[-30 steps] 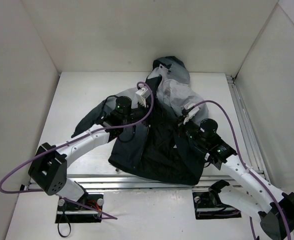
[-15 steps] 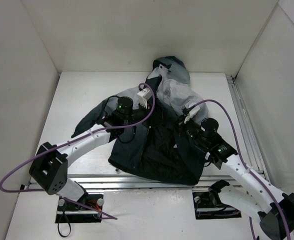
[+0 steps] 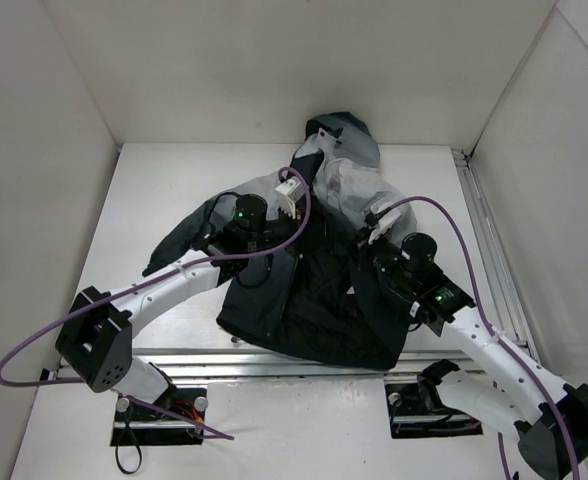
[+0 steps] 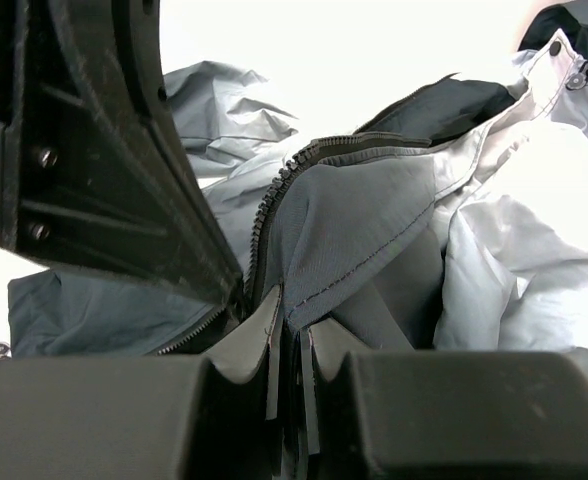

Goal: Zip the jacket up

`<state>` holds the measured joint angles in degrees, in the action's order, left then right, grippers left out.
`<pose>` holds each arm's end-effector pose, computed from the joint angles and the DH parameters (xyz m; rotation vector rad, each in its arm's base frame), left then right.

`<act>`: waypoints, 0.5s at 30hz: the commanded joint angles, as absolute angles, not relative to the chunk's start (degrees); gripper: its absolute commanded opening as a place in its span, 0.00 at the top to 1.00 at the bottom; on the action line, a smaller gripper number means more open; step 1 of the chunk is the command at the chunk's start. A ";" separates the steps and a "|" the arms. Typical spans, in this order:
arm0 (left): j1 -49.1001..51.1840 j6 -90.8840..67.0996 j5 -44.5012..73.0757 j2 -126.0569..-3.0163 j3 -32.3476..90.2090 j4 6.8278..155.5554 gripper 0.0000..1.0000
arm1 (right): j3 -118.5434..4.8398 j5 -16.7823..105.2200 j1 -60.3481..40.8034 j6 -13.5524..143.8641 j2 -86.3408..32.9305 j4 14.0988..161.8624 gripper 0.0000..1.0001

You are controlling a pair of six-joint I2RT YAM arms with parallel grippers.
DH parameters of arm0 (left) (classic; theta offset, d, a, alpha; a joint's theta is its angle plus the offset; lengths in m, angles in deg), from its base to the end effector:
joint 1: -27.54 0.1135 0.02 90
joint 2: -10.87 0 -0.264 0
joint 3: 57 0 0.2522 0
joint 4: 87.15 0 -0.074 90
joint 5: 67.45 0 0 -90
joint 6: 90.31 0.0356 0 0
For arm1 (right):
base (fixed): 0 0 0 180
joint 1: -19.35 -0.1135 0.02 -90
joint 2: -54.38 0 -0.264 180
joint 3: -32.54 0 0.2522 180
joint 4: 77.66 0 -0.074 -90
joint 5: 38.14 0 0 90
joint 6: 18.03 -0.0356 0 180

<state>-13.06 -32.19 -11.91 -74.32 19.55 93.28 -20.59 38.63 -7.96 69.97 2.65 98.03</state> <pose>0.2523 -0.2427 0.3239 0.6363 1.8075 -1.4104 0.1892 0.1069 0.3214 -0.5362 1.5621 0.5789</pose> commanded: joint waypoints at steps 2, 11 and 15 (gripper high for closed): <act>-14.56 -30.55 -12.17 -71.13 21.80 95.62 1.00 | -25.51 38.58 -7.71 69.07 2.17 103.96 1.00; -18.86 -20.45 0.10 -70.43 24.60 82.62 1.00 | -33.67 30.86 -4.30 65.21 -3.09 96.85 1.00; -20.10 -15.97 7.77 -69.20 25.93 76.92 1.00 | -36.94 28.22 -3.23 63.28 -4.77 93.85 1.00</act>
<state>-18.83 -21.79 1.21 -72.72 23.06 83.47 -31.04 31.96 -4.04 65.66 -4.87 87.78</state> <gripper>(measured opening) 0.006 0.032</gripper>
